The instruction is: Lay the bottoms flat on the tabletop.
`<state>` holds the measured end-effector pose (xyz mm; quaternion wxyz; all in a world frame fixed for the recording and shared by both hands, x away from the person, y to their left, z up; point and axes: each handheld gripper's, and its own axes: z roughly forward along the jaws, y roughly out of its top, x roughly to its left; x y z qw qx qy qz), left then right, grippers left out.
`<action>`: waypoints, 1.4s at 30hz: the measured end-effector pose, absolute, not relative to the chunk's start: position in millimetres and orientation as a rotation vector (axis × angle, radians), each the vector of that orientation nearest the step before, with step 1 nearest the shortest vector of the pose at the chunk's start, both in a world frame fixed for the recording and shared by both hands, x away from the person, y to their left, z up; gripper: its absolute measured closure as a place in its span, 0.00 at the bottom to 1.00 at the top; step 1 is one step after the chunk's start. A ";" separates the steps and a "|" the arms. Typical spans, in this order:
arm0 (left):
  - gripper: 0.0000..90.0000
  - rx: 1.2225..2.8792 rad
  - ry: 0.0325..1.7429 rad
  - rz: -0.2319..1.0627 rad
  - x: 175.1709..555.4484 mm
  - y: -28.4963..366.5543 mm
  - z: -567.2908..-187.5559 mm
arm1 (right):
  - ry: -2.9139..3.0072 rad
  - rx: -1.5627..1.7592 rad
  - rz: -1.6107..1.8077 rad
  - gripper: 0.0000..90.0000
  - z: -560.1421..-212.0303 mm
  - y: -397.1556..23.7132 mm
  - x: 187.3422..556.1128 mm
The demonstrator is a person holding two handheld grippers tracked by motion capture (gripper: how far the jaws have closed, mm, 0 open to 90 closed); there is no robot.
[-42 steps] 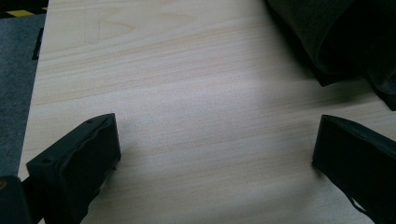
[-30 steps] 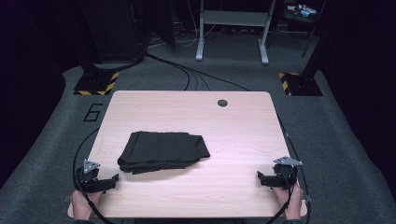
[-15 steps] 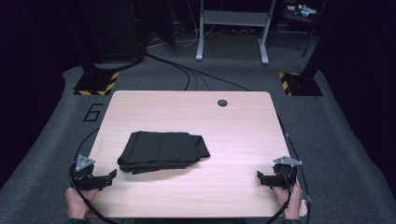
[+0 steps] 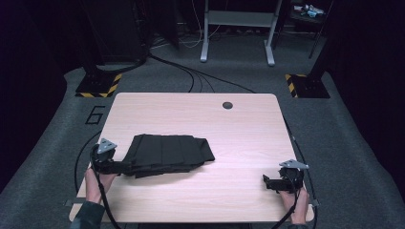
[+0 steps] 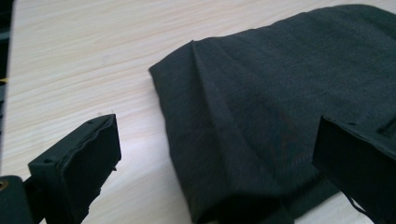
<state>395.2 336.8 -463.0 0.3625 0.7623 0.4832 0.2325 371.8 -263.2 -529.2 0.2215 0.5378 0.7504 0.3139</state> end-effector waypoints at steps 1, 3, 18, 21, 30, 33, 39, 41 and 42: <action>0.01 1.986 1.240 0.585 399.6 334.0 -465.8 | 2.073 1.486 0.868 0.00 -529.3 -263.1 371.8; 0.02 2.015 1.249 0.526 407.4 329.1 -473.0 | 2.074 1.486 0.868 0.00 -529.2 -263.2 371.8; 0.06 2.064 1.203 0.424 417.0 309.1 -495.3 | 2.079 1.482 0.869 0.00 -529.2 -263.0 372.0; 0.07 2.094 1.176 0.419 418.8 305.1 -495.1 | 2.078 1.483 0.870 0.00 -529.2 -263.0 371.9; 0.07 2.116 1.138 0.410 421.5 290.7 -496.5 | 2.079 1.482 0.870 0.00 -529.2 -263.0 372.0; 0.07 2.119 1.122 0.403 421.8 282.0 -496.9 | 2.079 1.482 0.870 0.00 -529.2 -262.9 372.0; 0.07 2.128 1.099 0.388 421.9 268.3 -497.2 | 2.088 1.473 0.871 0.00 -529.3 -263.1 371.9; 0.07 2.137 1.083 0.383 422.1 267.0 -497.3 | 2.088 1.473 0.871 0.00 -529.3 -263.1 371.9; 0.07 2.113 1.086 0.374 421.9 262.1 -499.3 | 2.088 1.474 0.872 0.00 -529.3 -262.8 371.9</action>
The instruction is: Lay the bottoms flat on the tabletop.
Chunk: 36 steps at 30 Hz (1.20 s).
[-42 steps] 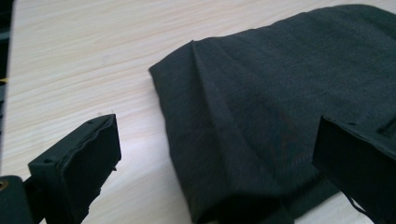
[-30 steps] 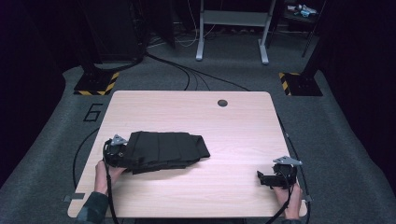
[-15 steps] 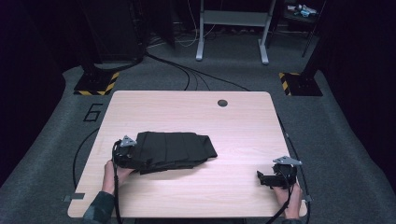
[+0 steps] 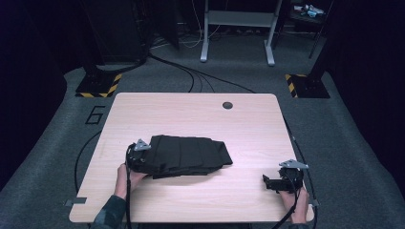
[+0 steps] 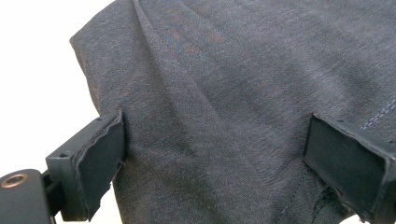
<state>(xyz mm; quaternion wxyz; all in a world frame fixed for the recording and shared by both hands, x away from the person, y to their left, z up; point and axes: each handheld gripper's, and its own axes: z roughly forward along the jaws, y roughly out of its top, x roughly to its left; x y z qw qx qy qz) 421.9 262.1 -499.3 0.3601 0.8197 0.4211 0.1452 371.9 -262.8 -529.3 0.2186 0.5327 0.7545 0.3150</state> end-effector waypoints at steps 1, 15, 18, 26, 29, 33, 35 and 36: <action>0.07 2.104 1.084 0.370 421.8 259.6 -500.0 | 2.088 1.474 0.872 0.00 -529.3 -262.8 371.9; 0.07 2.126 1.062 0.394 419.0 236.1 -499.4 | 2.086 1.475 0.870 0.00 -529.3 -262.7 371.9; 0.07 2.131 1.056 0.394 419.1 231.4 -499.2 | 2.085 1.476 0.872 0.00 -529.3 -262.6 371.8; 0.07 2.155 1.032 0.400 420.2 208.3 -497.4 | 2.086 1.475 0.872 0.00 -529.3 -262.9 371.9; 0.06 2.159 1.019 0.406 420.5 204.2 -493.2 | 2.089 1.474 0.873 0.00 -529.1 -263.2 371.8; 0.02 2.109 1.027 0.441 417.8 204.4 -476.2 | 2.089 1.475 0.874 0.00 -529.1 -263.1 371.7; 0.01 2.099 1.010 0.454 414.6 201.7 -465.5 | 2.089 1.474 0.875 0.00 -529.2 -263.2 371.6; 0.00 2.098 0.989 0.470 412.9 199.6 -460.5 | 2.085 1.477 0.877 0.00 -529.2 -263.0 371.6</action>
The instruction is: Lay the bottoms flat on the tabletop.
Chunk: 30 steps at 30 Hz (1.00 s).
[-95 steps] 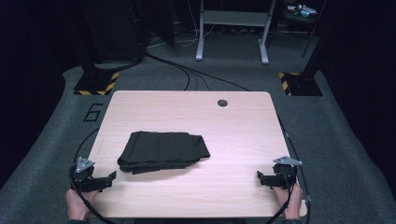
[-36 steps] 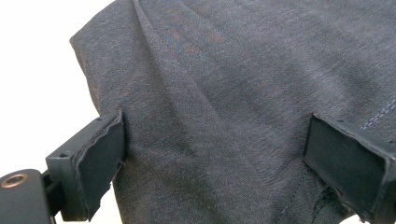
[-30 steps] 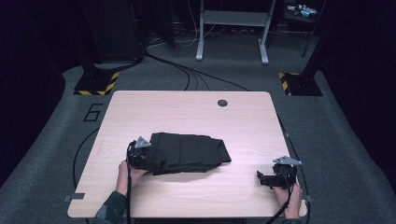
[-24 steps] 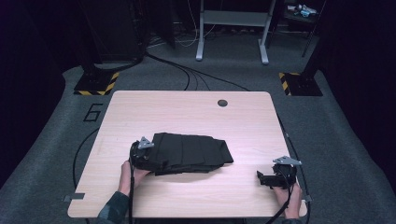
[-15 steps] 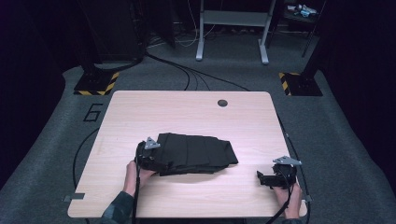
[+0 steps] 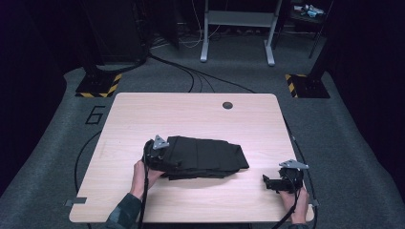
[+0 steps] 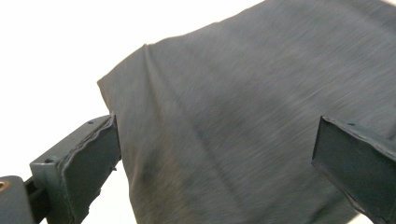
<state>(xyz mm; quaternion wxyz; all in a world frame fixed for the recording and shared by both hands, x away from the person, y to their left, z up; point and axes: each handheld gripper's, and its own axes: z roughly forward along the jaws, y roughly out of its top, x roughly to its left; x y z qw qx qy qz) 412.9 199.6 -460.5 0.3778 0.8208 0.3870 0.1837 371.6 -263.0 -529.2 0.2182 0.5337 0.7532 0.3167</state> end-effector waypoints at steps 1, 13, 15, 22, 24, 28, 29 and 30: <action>0.00 2.095 0.973 0.471 411.5 196.4 -456.4 | 2.081 1.481 0.879 0.00 -529.2 -262.8 371.6; 0.01 2.230 0.772 0.382 404.2 120.5 -458.9 | 2.079 1.481 0.880 0.00 -529.3 -262.9 371.5; 0.01 2.265 0.748 0.361 403.9 110.0 -461.6 | 2.079 1.480 0.881 0.00 -529.3 -262.9 371.6; 0.07 2.342 0.703 0.351 404.2 84.6 -476.7 | 2.081 1.480 0.880 0.00 -529.2 -263.0 371.4; 0.13 2.379 0.687 0.379 402.3 76.2 -481.9 | 2.080 1.480 0.881 0.00 -529.2 -262.9 371.5; 0.31 2.414 0.694 0.429 402.7 72.2 -487.5 | 2.081 1.480 0.881 0.00 -529.2 -263.0 371.4; 0.33 2.412 0.694 0.419 403.3 73.3 -487.1 | 2.080 1.479 0.881 0.00 -529.3 -263.0 371.4; 0.37 2.412 0.694 0.419 403.3 73.3 -487.1 | 2.080 1.479 0.881 0.00 -529.3 -263.0 371.4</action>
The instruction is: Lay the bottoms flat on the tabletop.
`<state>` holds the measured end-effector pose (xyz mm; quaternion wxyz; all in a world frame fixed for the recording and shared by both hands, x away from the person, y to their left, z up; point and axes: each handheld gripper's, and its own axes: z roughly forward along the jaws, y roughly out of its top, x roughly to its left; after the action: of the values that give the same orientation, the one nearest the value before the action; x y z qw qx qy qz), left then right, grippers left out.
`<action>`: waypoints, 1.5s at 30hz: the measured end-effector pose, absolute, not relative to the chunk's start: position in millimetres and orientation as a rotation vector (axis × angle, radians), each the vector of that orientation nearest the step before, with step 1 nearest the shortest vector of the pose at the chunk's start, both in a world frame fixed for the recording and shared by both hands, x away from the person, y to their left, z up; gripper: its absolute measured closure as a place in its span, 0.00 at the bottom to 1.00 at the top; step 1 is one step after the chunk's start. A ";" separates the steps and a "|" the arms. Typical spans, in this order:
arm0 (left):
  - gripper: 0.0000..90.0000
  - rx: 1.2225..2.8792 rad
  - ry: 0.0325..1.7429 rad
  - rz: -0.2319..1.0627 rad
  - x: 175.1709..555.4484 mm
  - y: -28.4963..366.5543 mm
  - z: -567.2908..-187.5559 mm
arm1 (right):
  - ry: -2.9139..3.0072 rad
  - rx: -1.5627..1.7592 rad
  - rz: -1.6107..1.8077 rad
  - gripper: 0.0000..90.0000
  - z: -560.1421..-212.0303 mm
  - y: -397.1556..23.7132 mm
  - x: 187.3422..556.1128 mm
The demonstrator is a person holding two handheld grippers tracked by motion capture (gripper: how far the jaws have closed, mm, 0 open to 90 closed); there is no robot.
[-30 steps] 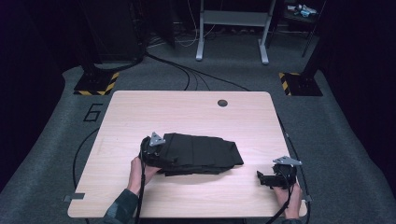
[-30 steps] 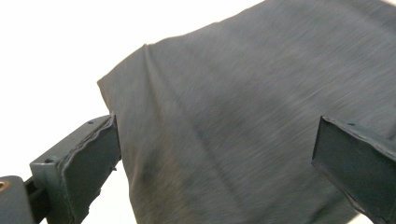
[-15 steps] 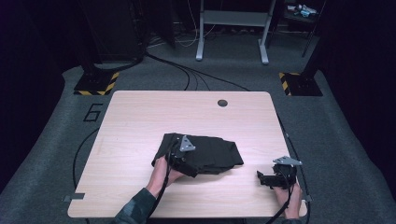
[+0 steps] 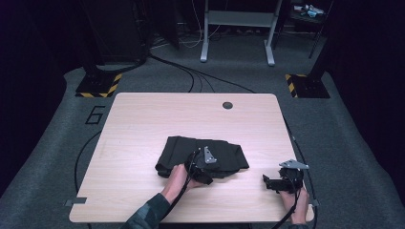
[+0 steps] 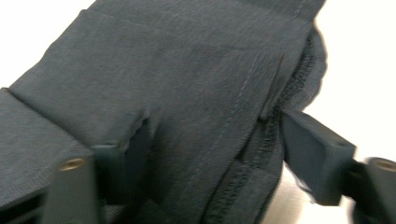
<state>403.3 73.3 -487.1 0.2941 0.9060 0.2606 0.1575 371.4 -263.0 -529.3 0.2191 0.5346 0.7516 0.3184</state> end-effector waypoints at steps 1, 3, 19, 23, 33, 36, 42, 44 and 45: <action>0.40 2.414 0.674 0.394 404.3 75.3 -485.8 | 2.078 1.479 0.881 0.00 -529.3 -263.0 371.4; 0.47 2.408 0.665 0.367 404.8 76.5 -485.3 | 2.078 1.480 0.881 0.01 -529.3 -263.0 371.3; 0.81 2.348 0.660 0.275 411.7 86.5 -478.6 | 2.076 1.473 0.879 0.01 -529.4 -263.8 371.2; 0.82 2.344 0.655 0.296 411.2 86.2 -477.4 | 2.077 1.474 0.879 0.01 -529.3 -263.8 371.2; 0.83 2.324 0.651 0.321 411.1 88.9 -469.7 | 2.077 1.473 0.879 0.01 -529.3 -263.9 371.2; 0.83 2.317 0.649 0.329 411.2 89.6 -466.4 | 2.078 1.472 0.878 0.01 -529.3 -263.9 371.2; 0.84 2.296 0.651 0.350 411.6 91.5 -458.6 | 2.079 1.471 0.878 0.01 -529.4 -264.0 371.2; 0.84 2.292 0.650 0.357 411.8 92.7 -455.4 | 2.077 1.473 0.879 0.01 -529.4 -263.9 371.2; 0.84 2.287 0.648 0.365 412.0 93.2 -454.2 | 2.077 1.473 0.879 0.01 -529.3 -263.9 371.2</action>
<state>412.0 93.2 -454.2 0.3598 0.8872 0.2515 0.1416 371.2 -263.9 -529.3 0.2221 0.5334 0.7517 0.3181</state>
